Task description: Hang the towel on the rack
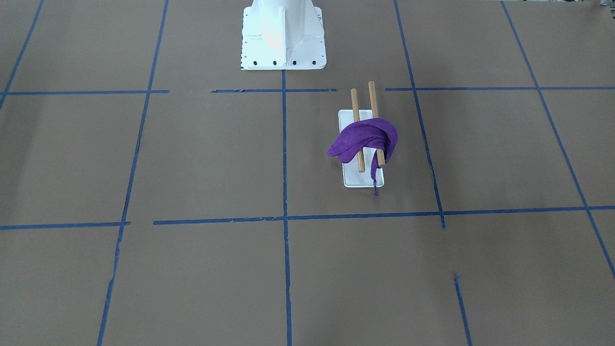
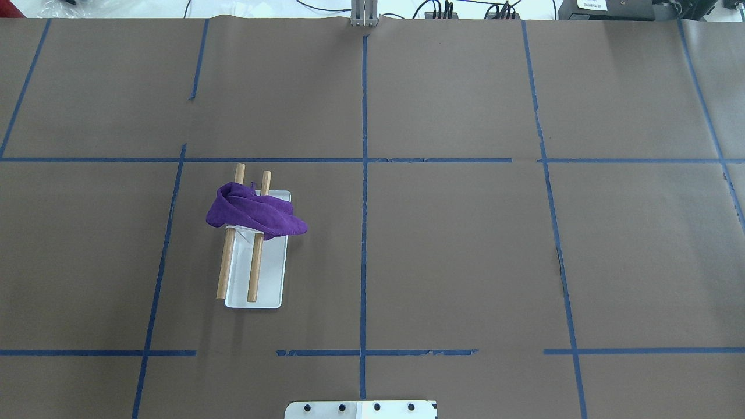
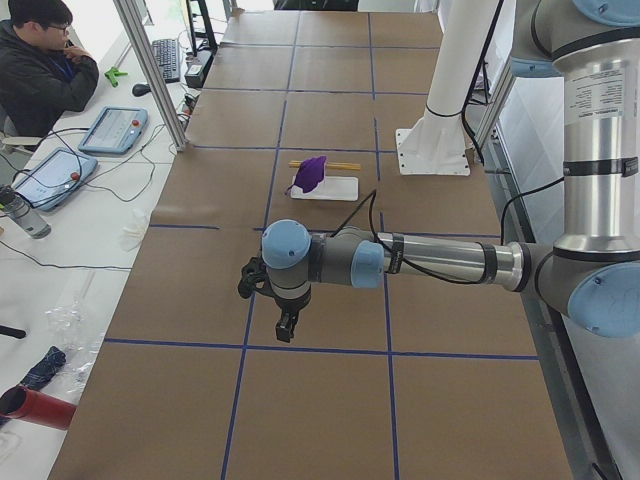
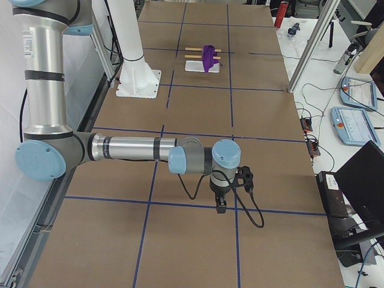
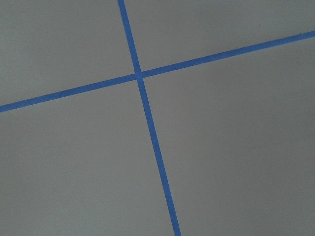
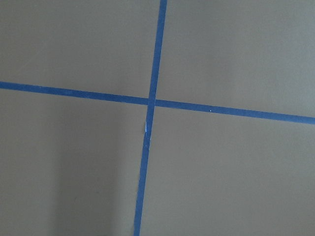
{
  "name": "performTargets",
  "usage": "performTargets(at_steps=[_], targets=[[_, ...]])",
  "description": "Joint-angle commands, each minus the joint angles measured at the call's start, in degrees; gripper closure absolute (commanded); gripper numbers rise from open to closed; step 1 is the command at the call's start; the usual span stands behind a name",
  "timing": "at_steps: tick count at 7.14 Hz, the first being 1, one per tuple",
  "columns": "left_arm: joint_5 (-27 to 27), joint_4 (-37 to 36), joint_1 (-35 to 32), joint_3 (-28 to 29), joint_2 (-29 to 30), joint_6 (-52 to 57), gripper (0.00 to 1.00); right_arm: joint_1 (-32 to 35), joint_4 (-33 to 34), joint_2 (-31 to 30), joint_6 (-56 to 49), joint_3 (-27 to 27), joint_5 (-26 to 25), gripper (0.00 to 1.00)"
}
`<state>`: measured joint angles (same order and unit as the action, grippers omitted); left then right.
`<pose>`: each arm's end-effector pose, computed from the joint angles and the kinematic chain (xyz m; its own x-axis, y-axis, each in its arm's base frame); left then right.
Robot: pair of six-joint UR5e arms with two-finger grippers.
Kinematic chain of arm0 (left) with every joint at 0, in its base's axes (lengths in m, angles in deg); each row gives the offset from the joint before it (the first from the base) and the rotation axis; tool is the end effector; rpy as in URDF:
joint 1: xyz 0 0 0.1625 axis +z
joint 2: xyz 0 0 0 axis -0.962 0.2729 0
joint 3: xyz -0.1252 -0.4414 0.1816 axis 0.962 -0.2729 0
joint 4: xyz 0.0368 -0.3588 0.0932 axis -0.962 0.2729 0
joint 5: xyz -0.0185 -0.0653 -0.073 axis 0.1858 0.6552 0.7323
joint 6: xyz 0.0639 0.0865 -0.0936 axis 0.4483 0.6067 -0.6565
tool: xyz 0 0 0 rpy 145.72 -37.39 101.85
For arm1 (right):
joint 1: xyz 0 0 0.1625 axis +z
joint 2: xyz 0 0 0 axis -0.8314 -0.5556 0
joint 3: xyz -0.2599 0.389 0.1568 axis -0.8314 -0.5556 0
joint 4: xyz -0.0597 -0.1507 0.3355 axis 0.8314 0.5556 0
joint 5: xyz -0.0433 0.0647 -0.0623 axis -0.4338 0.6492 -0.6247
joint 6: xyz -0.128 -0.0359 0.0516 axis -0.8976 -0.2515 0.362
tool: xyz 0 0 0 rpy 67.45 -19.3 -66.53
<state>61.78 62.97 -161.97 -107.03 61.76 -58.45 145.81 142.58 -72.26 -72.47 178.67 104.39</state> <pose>-0.0149 -0.3980 0.7163 0.6727 0.2408 -0.6997 -0.1455 0.9701 0.1940 0.0346 -0.4455 0.7510 0.7407 -0.1006 0.6643 0.0566 0.9946 0.0875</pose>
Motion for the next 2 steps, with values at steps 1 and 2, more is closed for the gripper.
performTargets(at_steps=[1, 2], targets=[[0.0, 0.0, 0.0, 0.1, 0.0, -0.1, 0.0, 0.0, 0.0, 0.0, 0.0, 0.0, 0.0, 0.0], [0.0, 0.0, 0.0, 0.4, 0.1, -0.1, 0.0, 0.0, 0.0, 0.0, 0.0, 0.0, 0.0, 0.0]])
